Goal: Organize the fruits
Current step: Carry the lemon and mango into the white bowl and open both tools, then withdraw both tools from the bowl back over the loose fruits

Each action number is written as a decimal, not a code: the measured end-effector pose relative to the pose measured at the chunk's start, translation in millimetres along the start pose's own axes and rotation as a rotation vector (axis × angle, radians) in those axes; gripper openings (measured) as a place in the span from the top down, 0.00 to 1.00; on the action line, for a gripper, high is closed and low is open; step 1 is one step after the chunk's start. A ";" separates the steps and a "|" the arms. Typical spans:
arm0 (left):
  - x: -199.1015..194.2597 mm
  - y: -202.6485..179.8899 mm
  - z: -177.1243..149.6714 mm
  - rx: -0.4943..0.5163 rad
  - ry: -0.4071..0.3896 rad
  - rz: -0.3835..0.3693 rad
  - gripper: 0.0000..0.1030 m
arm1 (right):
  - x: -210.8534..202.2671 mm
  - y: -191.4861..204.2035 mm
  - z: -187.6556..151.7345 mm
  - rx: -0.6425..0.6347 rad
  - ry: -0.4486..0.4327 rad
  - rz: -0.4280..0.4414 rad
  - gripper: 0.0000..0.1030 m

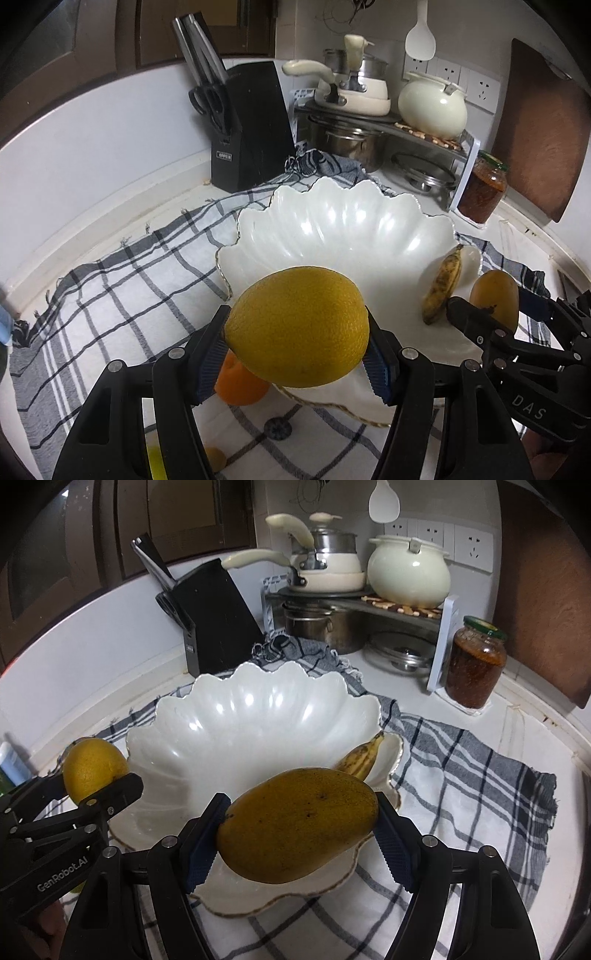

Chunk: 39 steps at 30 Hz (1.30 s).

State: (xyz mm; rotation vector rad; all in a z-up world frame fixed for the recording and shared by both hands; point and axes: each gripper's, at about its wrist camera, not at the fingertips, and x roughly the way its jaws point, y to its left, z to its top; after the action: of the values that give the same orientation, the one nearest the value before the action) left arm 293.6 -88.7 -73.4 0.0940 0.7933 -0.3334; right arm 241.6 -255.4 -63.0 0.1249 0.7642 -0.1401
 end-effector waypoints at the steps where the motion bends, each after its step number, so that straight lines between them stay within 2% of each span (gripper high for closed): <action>1: 2.6 -0.3 0.4 0.000 0.005 0.000 0.37 | 3.7 0.1 -0.2 -0.001 0.006 0.002 0.26; 17: 18.3 -6.5 -1.8 0.018 0.050 0.014 0.36 | 15.1 -2.1 -3.1 -0.010 0.027 -0.006 0.23; 18: 17.6 -7.4 -2.5 0.015 0.051 0.011 0.34 | 13.3 -2.7 -3.0 -0.009 0.020 -0.010 0.21; 20: 15.2 -8.0 -3.4 0.012 0.042 0.006 0.29 | 7.5 -3.4 -2.1 -0.009 -0.005 -0.019 0.11; 21: 13.1 -8.5 -3.8 0.013 0.035 0.018 0.28 | 5.0 -3.8 -1.7 -0.008 -0.015 -0.026 0.10; 25: 5.1 -6.2 -4.7 -0.002 0.026 0.036 0.17 | -3.0 -6.0 -1.1 -0.003 -0.028 -0.057 0.09; 39: -46.2 6.5 -13.3 -0.027 -0.034 0.100 0.05 | -43.6 6.9 -6.9 -0.010 -0.064 -0.063 0.08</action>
State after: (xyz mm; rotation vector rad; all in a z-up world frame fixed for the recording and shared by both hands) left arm 256.6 -67.9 -50.1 0.1021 0.7560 -0.2291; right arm 207.0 -243.9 -37.2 0.0860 0.7050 -0.1992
